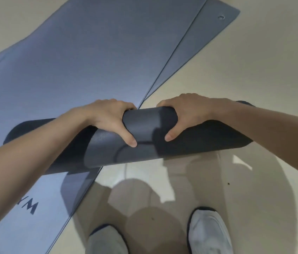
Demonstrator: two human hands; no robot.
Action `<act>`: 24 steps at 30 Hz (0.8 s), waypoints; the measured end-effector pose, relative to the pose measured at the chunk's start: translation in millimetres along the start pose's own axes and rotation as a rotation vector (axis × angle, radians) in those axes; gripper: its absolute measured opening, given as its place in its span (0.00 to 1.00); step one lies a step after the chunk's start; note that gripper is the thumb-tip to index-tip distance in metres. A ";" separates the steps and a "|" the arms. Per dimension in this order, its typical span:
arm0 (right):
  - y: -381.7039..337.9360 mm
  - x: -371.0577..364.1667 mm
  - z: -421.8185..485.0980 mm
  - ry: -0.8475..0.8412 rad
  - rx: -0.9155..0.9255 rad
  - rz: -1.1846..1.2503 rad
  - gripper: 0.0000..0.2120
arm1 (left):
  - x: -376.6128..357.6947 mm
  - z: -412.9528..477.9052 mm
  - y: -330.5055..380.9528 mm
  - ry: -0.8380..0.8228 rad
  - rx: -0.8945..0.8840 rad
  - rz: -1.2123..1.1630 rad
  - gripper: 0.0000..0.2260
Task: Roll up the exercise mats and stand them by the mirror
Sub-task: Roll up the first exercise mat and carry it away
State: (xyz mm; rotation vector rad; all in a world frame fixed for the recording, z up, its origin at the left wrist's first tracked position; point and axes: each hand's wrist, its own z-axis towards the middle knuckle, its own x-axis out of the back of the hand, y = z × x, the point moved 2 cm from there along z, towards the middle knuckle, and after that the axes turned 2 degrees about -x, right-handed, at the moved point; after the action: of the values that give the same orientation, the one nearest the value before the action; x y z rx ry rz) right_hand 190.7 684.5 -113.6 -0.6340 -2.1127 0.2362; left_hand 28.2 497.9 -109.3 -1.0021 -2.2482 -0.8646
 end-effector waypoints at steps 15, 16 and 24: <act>8.9 -21.8 -2.5 -0.164 -0.075 0.136 0.47 | -103.9 -61.8 72.4 0.427 -0.163 0.187 0.51; 10.0 -17.4 -3.6 -0.110 -0.101 0.100 0.47 | -111.6 -60.7 73.9 0.462 -0.158 0.248 0.52; 21.6 -41.3 -39.5 0.433 -0.003 -0.129 0.42 | -62.1 -9.0 45.9 0.364 -0.195 0.344 0.58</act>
State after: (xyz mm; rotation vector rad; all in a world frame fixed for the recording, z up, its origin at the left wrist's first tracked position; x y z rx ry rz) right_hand 249.8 678.8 -128.3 -0.4962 -1.7266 0.0184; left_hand 102.5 487.5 -129.8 -1.1682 -1.6532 -1.0278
